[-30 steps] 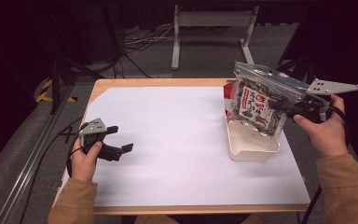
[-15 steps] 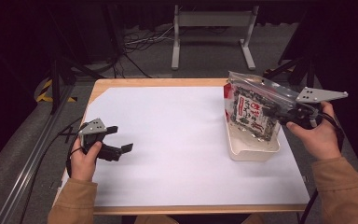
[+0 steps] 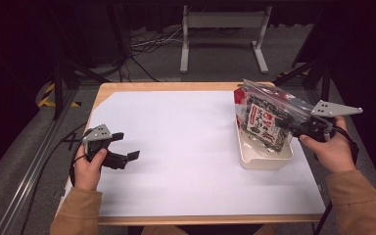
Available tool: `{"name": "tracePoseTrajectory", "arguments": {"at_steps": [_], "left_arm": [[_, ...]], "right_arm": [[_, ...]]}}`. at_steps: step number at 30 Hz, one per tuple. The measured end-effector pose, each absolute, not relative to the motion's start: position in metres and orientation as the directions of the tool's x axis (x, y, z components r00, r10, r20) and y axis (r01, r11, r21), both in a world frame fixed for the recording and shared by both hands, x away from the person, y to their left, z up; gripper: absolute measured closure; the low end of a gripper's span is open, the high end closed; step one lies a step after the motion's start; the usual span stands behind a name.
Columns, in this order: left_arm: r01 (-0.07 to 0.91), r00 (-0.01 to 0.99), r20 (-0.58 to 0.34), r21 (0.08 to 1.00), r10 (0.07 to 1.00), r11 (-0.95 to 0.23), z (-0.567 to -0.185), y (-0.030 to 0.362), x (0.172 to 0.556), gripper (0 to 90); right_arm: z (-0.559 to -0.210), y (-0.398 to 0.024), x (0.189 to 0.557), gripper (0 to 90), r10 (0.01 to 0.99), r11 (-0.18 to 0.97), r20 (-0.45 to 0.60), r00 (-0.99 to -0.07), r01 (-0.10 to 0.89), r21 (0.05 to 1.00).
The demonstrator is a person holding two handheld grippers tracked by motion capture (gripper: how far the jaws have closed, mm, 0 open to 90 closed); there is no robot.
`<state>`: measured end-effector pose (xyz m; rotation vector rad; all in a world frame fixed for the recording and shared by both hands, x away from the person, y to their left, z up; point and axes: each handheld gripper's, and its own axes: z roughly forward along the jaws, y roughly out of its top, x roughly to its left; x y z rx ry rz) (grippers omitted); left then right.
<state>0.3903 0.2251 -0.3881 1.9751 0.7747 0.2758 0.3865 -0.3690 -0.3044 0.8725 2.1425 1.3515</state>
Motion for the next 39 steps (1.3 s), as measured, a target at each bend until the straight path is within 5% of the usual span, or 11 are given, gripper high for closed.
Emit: {"name": "tracePoseTrajectory", "arguments": {"at_steps": [23, 33, 39], "left_arm": [[0.425, 0.752, -0.139, 0.849, 0.644, -0.314, -0.391, 0.24, 0.374, 3.2], [0.42, 0.753, -0.134, 0.852, 0.645, -0.313, -0.391, 0.242, 0.364, 3.2], [0.399, 0.766, -0.13, 0.865, 0.63, -0.306, -0.388, 0.241, 0.354, 3.1]], "right_arm": [[-0.323, -0.383, 0.396, 73.0, 0.759, 0.208, 0.044, -0.65, 0.306, 0.929], [-0.321, -0.39, 0.385, 39.1, 0.789, 0.099, 0.093, -0.607, 0.275, 0.956], [-0.318, -0.398, 0.366, 33.3, 0.818, 0.113, 0.047, -0.573, 0.24, 0.964]]}}
